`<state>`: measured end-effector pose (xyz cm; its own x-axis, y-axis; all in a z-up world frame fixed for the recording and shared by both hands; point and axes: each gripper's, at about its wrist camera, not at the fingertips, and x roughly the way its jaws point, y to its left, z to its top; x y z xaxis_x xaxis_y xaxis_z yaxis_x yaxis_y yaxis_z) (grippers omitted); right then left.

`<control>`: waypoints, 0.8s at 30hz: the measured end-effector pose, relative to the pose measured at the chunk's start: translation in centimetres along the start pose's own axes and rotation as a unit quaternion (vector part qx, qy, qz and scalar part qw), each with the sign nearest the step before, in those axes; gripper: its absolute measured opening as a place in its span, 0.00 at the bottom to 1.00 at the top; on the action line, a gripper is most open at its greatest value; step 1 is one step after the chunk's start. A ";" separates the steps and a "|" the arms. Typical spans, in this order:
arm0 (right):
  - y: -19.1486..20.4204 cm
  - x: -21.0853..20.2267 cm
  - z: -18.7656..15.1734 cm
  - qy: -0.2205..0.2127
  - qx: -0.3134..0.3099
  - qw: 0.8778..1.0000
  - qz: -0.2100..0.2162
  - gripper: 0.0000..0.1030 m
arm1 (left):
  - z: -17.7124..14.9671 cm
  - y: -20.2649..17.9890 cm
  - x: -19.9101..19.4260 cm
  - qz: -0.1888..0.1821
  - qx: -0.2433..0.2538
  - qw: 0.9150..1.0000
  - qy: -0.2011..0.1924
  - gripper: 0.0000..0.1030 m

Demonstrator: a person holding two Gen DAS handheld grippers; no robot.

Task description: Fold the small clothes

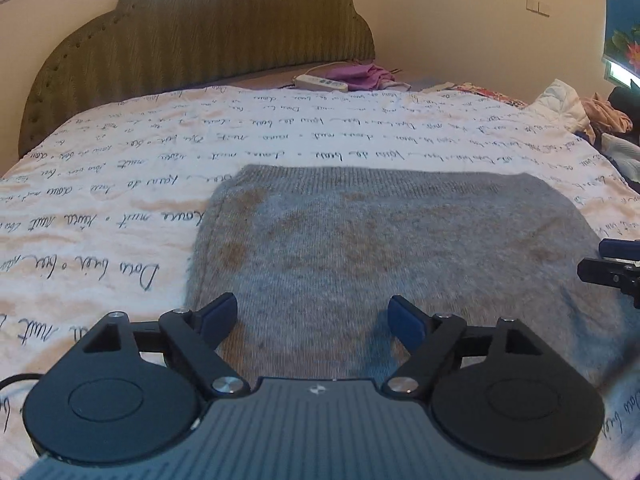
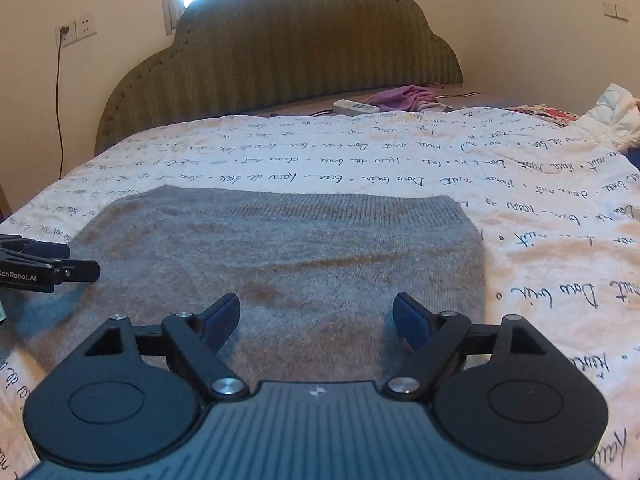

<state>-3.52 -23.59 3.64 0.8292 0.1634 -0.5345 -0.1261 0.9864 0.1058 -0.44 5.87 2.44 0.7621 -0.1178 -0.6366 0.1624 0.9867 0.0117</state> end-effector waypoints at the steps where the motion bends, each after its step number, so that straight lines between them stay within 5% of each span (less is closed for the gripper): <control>1: 0.1 -0.3 -0.4 0.008 -0.004 1.000 -0.007 0.82 | -0.6 -0.2 -0.2 0.004 0.006 1.000 0.006 0.82; 7: 0.3 0.2 -3.7 0.027 -0.036 0.998 -0.039 0.83 | -2.6 -0.9 0.6 0.038 0.030 0.999 -0.001 0.92; 13: 0.8 0.4 -2.2 0.055 -0.038 0.997 -0.041 0.86 | -2.4 0.0 0.9 0.034 0.011 0.999 0.009 0.93; 20: 4.8 -1.4 1.0 0.009 -0.056 0.998 0.011 0.87 | -2.4 -0.1 0.8 0.038 0.011 0.999 0.007 0.93; 24: 7.4 1.3 1.8 0.028 -0.072 0.996 0.034 0.87 | -2.4 -0.1 0.8 0.038 0.010 0.999 0.007 0.93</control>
<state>-2.41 -16.14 5.22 0.7854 0.2263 -0.5762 -0.2609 0.9651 0.0233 -1.31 5.93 0.09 0.7639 -0.0407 -0.6440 0.1173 0.9901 0.0766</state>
